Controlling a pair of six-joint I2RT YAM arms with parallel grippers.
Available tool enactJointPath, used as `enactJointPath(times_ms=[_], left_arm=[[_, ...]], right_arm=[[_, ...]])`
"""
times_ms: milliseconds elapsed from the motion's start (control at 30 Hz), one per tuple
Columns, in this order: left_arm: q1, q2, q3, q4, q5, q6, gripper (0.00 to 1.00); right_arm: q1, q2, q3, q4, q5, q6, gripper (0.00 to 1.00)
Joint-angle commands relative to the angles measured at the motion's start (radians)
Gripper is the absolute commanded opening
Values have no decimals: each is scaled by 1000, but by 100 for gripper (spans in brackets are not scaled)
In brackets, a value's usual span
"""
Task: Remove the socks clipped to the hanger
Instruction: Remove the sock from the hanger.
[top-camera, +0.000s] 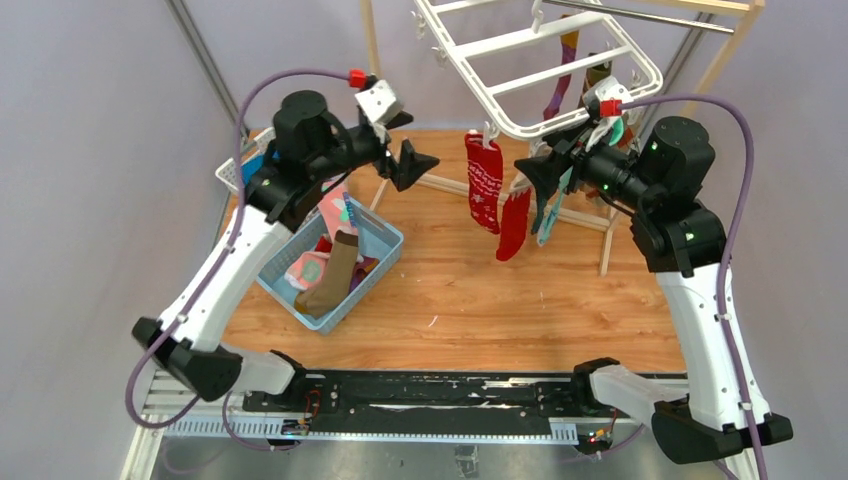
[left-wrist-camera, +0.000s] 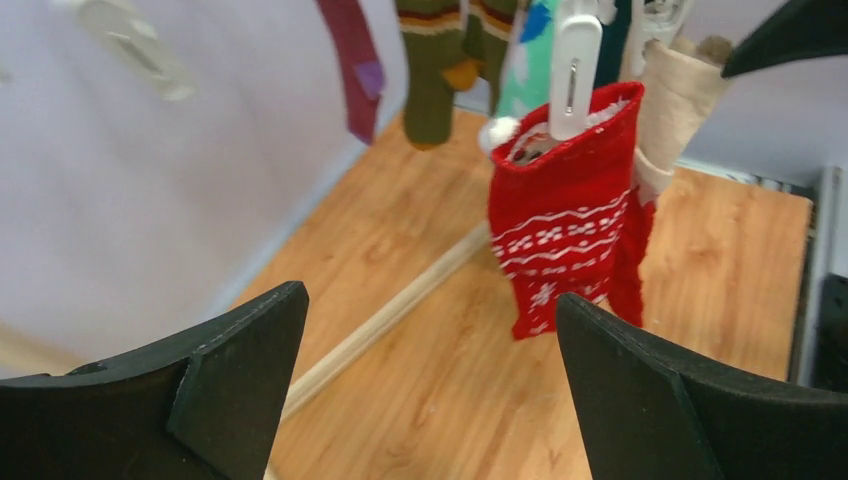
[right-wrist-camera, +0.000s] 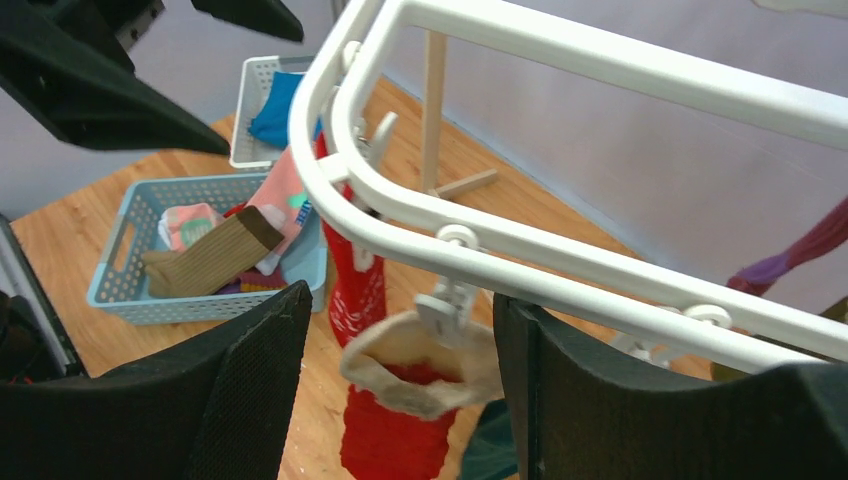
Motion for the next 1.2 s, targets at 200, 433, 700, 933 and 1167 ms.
enactJointPath(times_ms=[200, 433, 700, 933, 1167], left_arm=[[4, 255, 32, 292, 372, -114, 100], [6, 370, 108, 385, 543, -178, 97], [72, 342, -40, 812, 652, -537, 52], [73, 337, -151, 1136, 677, -782, 35], [74, 400, -150, 1529, 691, -1197, 9]], right_arm=[[14, -20, -10, 21, 36, 9, 67], [14, -24, 3, -4, 33, -6, 68], [14, -24, -23, -19, -1, -11, 68], [15, -31, -27, -20, -20, -9, 68], [14, -59, -68, -5, -107, 22, 68]])
